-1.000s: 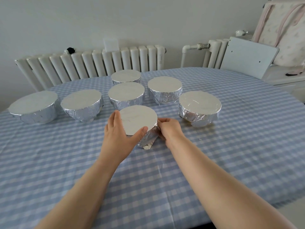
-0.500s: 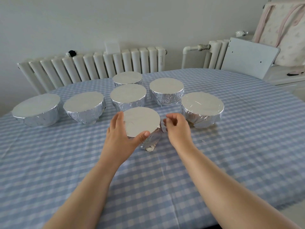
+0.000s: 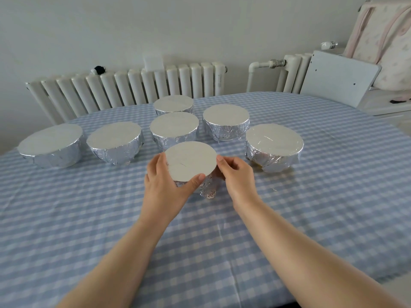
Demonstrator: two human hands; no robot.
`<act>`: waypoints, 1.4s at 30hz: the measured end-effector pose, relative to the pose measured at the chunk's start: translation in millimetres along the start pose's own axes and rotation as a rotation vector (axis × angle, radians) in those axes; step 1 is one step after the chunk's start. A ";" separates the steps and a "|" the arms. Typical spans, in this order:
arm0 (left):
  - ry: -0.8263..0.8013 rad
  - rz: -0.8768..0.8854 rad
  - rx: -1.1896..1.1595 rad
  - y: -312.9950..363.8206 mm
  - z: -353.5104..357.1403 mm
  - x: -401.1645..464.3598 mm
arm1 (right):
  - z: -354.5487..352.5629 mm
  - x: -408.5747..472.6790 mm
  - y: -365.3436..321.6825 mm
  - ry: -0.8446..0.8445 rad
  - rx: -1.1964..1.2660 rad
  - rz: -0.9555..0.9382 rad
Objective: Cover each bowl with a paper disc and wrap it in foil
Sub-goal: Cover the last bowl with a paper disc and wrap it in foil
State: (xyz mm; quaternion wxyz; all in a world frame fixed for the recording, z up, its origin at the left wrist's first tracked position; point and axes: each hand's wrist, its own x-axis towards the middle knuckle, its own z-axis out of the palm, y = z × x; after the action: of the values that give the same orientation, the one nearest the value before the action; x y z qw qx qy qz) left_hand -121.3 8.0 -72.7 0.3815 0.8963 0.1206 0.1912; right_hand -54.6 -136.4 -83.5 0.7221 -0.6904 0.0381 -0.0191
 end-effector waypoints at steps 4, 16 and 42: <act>0.007 -0.006 0.001 -3.2 0.4 1.8 | 4.2 -0.5 4.4 0.041 0.077 0.049; -0.003 -0.017 -0.018 -2.3 1.1 1.8 | 28.5 -7.1 5.5 0.188 0.406 0.262; -0.047 -0.031 -0.024 -3.9 -4.3 4.9 | 24.1 2.1 -5.4 0.128 0.168 0.273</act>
State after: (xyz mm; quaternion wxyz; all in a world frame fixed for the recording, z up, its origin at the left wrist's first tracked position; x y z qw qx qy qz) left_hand -119.0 15.2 -71.6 0.3981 0.8938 0.1232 0.1657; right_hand -50.5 -112.8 -77.1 0.7693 -0.6134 0.1757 0.0320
